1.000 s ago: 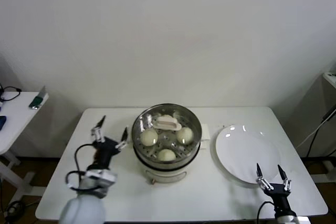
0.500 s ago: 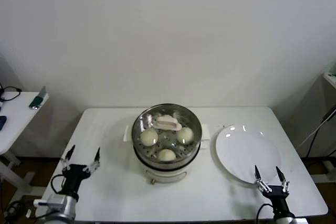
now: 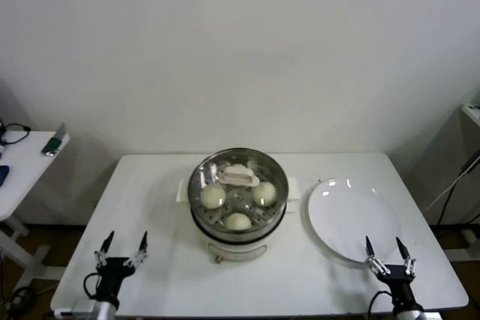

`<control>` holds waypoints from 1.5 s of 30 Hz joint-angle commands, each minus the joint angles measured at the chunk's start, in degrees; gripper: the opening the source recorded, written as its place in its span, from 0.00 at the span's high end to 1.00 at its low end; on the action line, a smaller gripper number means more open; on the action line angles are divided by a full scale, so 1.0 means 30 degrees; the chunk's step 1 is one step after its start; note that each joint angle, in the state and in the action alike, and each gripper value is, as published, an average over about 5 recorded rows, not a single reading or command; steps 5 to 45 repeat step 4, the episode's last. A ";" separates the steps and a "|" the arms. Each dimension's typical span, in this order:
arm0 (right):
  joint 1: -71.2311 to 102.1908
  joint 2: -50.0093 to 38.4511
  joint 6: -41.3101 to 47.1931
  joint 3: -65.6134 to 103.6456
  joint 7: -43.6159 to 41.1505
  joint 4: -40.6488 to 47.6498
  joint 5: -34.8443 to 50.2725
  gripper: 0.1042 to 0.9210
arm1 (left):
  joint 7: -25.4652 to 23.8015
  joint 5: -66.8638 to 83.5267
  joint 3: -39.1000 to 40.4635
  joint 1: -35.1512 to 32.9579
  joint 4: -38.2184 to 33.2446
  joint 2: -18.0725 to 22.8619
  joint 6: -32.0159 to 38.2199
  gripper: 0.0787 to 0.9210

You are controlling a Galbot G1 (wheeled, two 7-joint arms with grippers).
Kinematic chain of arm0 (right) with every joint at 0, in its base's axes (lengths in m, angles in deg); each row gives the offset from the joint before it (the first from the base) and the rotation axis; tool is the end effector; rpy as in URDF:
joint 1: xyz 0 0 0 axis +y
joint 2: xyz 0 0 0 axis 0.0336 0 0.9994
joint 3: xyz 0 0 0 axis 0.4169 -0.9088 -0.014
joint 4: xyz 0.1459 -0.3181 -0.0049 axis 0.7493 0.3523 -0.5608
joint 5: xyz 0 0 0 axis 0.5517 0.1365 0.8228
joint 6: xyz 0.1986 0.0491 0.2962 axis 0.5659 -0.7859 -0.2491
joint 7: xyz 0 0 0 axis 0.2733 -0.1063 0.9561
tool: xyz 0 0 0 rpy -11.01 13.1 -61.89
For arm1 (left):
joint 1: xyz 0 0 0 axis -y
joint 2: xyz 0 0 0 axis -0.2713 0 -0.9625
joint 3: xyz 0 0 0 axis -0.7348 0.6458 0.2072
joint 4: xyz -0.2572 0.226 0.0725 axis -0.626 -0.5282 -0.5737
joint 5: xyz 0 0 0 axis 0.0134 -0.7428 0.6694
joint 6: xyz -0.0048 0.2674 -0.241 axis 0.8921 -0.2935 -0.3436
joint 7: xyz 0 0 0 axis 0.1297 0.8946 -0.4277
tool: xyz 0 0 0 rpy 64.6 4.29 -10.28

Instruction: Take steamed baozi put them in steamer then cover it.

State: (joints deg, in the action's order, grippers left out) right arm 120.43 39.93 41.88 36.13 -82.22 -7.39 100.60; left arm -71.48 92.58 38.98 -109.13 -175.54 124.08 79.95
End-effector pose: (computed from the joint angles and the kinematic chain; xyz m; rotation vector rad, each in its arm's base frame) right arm 0.1455 -0.1662 -0.4412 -0.0883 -3.0802 -0.0095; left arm 0.1506 0.1097 -0.3842 0.0699 -2.9802 -0.0822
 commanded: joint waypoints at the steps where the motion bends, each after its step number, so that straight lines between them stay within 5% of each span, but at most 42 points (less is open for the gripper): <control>1: 0.0017 0.0017 -0.0016 -0.0015 -0.0022 -0.0033 -0.0033 0.12 | -0.0054 0.0822 0.0234 -0.0225 0.0560 0.0122 0.0748 0.12; 45: 0.0033 0.0011 -0.0002 -0.0034 -0.0030 -0.0053 -0.0032 0.12 | -0.0054 0.0759 0.0254 -0.0184 0.0564 0.0094 0.0774 0.12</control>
